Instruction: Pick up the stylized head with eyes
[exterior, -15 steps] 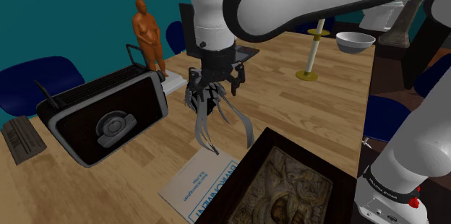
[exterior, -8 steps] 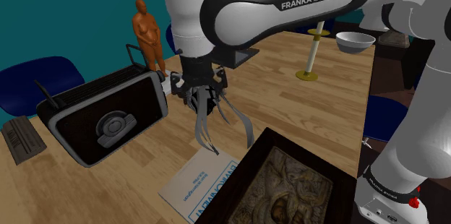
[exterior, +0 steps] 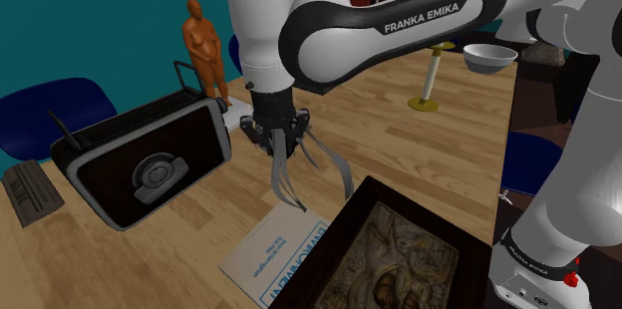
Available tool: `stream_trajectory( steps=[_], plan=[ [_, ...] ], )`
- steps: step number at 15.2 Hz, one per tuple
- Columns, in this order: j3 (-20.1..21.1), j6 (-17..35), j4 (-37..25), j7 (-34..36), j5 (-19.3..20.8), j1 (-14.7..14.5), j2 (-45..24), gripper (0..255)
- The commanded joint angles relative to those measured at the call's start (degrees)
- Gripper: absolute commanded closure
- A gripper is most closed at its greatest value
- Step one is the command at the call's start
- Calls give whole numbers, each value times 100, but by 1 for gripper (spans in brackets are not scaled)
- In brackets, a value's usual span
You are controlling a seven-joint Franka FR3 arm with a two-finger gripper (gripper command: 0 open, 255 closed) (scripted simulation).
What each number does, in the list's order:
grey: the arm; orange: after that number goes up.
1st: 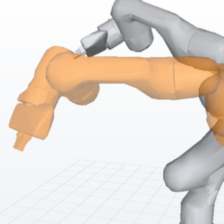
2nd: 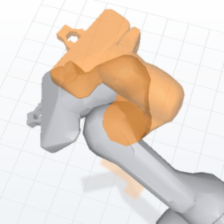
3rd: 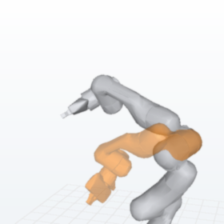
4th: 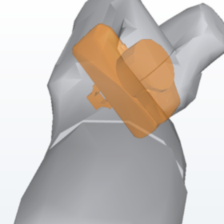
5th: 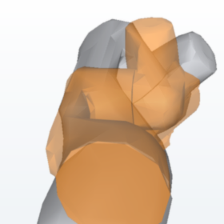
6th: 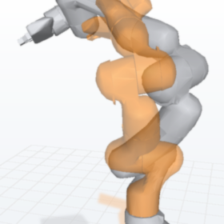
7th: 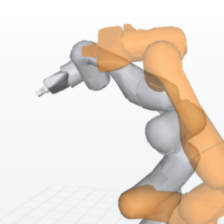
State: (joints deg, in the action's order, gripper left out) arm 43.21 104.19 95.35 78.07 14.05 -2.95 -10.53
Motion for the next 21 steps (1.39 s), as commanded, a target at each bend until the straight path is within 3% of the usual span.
stream_trajectory(
  steps=[1, 7, 21],
  plan=[
    [-2, 2, 3, 1, 2, 1, -4, 255],
    [-2, 1, 0, 4, 5, -2, -8, 255],
    [39, -1120, -1223, -82, 62, -161, -138, 255]
  ],
)
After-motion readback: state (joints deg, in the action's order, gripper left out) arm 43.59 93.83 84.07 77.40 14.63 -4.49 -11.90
